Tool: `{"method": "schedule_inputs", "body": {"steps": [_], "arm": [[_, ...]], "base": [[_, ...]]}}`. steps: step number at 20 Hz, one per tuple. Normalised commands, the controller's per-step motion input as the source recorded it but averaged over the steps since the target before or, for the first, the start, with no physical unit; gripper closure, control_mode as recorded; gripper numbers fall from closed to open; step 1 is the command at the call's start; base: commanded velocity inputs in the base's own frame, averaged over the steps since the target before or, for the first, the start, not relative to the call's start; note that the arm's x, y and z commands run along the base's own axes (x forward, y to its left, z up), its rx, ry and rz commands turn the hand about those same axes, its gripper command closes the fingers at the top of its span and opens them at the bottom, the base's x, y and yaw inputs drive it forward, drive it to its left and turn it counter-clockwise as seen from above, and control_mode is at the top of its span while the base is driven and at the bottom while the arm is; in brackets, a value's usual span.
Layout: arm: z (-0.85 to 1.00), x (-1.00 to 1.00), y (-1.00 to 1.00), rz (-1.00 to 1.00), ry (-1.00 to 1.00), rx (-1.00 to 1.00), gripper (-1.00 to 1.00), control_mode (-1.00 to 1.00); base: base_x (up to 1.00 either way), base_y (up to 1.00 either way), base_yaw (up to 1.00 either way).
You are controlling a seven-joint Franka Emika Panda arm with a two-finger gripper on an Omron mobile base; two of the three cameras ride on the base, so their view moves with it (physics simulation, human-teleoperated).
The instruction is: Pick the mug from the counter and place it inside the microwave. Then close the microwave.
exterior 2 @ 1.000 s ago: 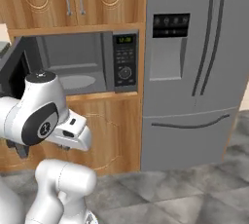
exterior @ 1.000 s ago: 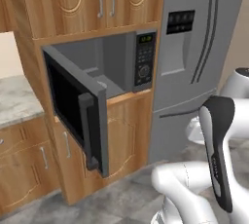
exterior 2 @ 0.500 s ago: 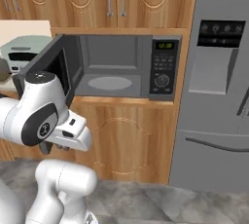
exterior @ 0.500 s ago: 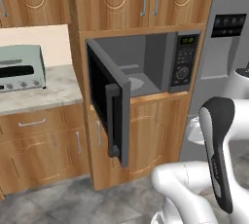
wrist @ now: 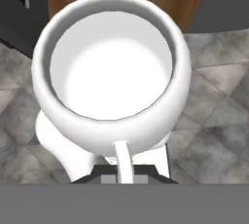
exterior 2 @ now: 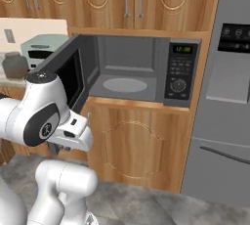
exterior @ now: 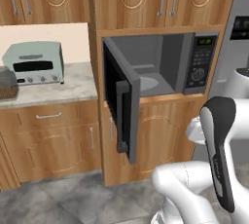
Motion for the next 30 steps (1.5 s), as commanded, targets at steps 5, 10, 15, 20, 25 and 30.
{"method": "schedule_inputs", "body": {"steps": [5,10,15,20,25,30], "arm": [[0.00,0.00,0.00,0.00,0.00,0.00,1.00,1.00],[0.00,0.00,0.00,0.00,0.00,0.00,1.00,1.00],[0.00,0.00,0.00,0.00,0.00,0.00,1.00,1.00],[0.00,0.00,0.00,0.00,0.00,0.00,1.00,1.00],[0.00,0.00,0.00,0.00,0.00,0.00,1.00,1.00],[0.00,0.00,0.00,0.00,0.00,0.00,1.00,1.00]], "base": [[0.64,0.18,0.07],[0.10,0.14,0.09],[0.04,-0.01,0.18],[0.00,0.00,0.08],[0.00,0.00,0.00],[0.00,0.00,0.00]]}}
